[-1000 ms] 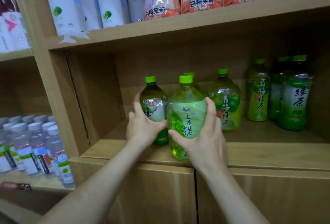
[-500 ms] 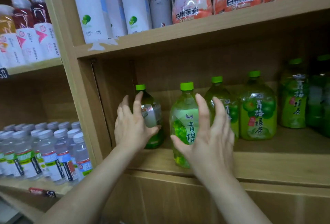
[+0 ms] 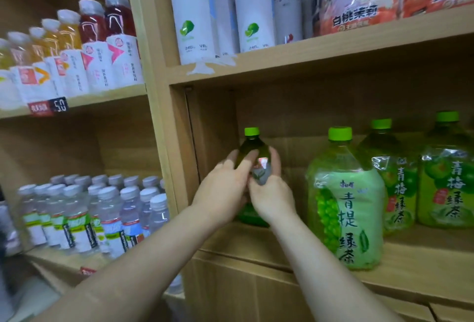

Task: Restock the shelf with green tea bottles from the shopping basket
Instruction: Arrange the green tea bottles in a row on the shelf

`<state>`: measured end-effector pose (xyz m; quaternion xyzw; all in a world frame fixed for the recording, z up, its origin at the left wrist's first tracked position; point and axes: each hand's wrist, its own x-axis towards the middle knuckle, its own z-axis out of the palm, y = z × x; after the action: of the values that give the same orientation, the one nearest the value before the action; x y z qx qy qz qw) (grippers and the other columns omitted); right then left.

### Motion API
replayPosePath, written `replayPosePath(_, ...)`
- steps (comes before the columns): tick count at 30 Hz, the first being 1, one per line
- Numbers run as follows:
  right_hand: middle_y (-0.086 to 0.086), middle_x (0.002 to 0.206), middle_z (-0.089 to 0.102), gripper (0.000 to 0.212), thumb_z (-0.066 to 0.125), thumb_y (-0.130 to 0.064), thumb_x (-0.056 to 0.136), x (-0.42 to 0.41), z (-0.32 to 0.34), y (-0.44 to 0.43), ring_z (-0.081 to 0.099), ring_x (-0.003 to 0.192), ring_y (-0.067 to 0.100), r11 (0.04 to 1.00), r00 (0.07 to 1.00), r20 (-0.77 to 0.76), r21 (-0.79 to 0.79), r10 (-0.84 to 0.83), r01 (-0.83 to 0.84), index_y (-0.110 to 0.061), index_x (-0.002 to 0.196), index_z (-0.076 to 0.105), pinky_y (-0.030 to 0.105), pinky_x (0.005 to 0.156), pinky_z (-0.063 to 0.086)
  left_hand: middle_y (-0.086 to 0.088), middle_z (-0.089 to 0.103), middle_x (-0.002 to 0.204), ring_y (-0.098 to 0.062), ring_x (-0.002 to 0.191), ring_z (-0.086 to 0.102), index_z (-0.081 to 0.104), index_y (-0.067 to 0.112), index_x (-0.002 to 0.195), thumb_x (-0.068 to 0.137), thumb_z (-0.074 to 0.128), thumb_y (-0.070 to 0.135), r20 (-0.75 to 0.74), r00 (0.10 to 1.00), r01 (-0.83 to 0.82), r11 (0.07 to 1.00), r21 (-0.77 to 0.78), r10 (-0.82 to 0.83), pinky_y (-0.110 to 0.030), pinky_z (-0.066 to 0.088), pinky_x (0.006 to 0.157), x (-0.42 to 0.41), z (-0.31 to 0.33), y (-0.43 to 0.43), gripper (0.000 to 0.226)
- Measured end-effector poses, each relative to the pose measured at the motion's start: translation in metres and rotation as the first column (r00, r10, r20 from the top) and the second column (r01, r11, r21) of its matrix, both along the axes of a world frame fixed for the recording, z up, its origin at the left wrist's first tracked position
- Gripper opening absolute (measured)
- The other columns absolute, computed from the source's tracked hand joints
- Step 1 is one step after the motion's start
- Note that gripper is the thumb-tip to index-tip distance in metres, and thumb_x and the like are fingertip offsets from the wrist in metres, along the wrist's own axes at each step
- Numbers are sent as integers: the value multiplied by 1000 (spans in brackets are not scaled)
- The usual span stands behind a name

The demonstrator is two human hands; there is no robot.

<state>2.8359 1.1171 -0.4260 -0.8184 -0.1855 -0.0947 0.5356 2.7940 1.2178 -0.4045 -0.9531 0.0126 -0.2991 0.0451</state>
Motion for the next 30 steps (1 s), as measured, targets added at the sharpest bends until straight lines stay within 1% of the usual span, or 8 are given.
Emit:
replayPosePath(7, 9, 136, 47, 67, 58, -28, 91, 20, 5, 28, 52, 120, 31, 959, 992, -112, 272, -53, 82, -46, 145, 21, 43, 99, 44, -19, 9, 158, -36, 140, 29, 6, 16, 152, 88, 62, 15, -75, 994, -78, 997, 4, 79, -39, 30, 112, 11, -6, 3, 85)
replayPosePath(10, 9, 138, 44, 66, 59, -19, 90, 30, 5, 36, 49, 123, 29, 939, 991, -129, 336, -36, 78, -42, 144, 29, 44, 104, 42, -19, 13, 155, -37, 135, 34, 18, 14, 149, 87, 62, 13, -67, 995, -72, 997, 5, 72, -41, 38, 109, 18, -7, 3, 77)
replayPosePath(12, 11, 139, 43, 66, 59, -17, 89, 35, 5, 37, 49, 124, 30, 950, 992, -111, 301, -56, 87, -38, 145, 31, 41, 104, 41, -18, 19, 151, -35, 127, 43, 21, 16, 148, 87, 61, 11, -115, 992, -61, 997, -50, 55, -39, 43, 104, 22, -16, 5, 73)
replayPosePath(15, 12, 142, 35, 67, 58, -21, 90, 41, 6, 36, 43, 128, 33, 978, 988, -67, 150, -137, 145, -42, 145, 27, 39, 103, 38, -18, 23, 149, -34, 118, 53, 4, 24, 152, 86, 58, 11, -200, 980, -40, 970, -242, -10, -38, 44, 102, 28, -32, 10, 86)
replayPosePath(18, 12, 143, 36, 69, 56, -20, 90, 41, 0, 38, 36, 134, 34, 985, 989, -61, 95, -138, 143, -43, 146, 23, 36, 104, 35, -17, 12, 157, -36, 131, 42, -6, 26, 151, 86, 57, 13, -226, 973, -26, 941, -336, -54, -38, 37, 107, 37, -44, 16, 92)
replayPosePath(23, 9, 146, 44, 58, 47, -13, 95, 49, 0, 46, 46, 129, 30, 933, 989, -138, 346, -51, 97, -32, 148, 31, 36, 106, 40, -19, 19, 147, -39, 116, 52, -10, 38, 149, 88, 55, 12, -276, 960, -89, 883, -461, -47, -40, 45, 98, 54, -48, 17, 93)
replayPosePath(27, 3, 148, 42, 50, 37, -18, 100, 56, 0, 42, 46, 124, 18, 845, 968, -224, 534, 110, 28, -29, 149, 31, 26, 95, 37, -20, 16, 148, -38, 113, 53, -10, 37, 149, 90, 54, 18, -332, 943, -158, 891, -425, 10, -39, 46, 90, 79, -42, 10, 90)
replayPosePath(30, 2, 153, 37, 49, 33, -25, 103, 55, -1, 38, 40, 133, 20, 846, 946, -268, 534, 180, -9, -30, 151, 26, 23, 91, 30, -18, 13, 149, -35, 108, 55, -13, 36, 149, 93, 52, 19, -349, 936, -178, 918, -354, 47, -36, 45, 82, 87, -41, 11, 88)
